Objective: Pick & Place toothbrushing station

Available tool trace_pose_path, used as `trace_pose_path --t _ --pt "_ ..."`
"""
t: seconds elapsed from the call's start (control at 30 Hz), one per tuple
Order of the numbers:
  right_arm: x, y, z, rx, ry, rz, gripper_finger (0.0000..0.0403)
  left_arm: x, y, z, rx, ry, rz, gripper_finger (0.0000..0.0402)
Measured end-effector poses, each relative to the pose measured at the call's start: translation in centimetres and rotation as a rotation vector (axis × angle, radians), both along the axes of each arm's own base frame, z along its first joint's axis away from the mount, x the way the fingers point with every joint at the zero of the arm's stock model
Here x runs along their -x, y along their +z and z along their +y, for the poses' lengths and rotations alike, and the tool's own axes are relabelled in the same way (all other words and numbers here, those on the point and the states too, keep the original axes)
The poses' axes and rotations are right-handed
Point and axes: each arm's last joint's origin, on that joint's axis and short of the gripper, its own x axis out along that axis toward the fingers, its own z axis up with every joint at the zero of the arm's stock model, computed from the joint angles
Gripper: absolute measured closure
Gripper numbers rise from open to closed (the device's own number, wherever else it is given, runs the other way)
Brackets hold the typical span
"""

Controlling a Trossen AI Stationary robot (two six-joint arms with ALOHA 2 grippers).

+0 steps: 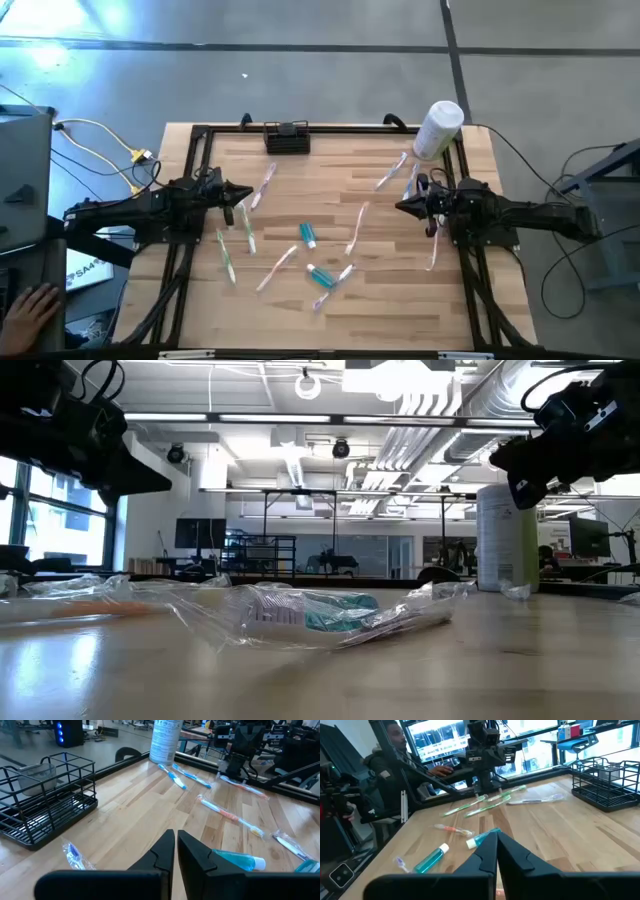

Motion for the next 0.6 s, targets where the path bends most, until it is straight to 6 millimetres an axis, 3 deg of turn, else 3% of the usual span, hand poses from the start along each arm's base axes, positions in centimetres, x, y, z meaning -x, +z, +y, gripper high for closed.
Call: trace_pose_path --t 0.33,0.6 --pt "0.0 0.01 0.0 -0.002 0.0 -0.001 0.0399 -0.01 0.02 -0.02 0.009 -0.006 -0.005 0.038" --pt "0.0 0.96 -0.03 -0.15 -0.011 -0.095 0.0399 -0.01 0.03 -0.03 0.034 -0.004 -0.014 0.038"
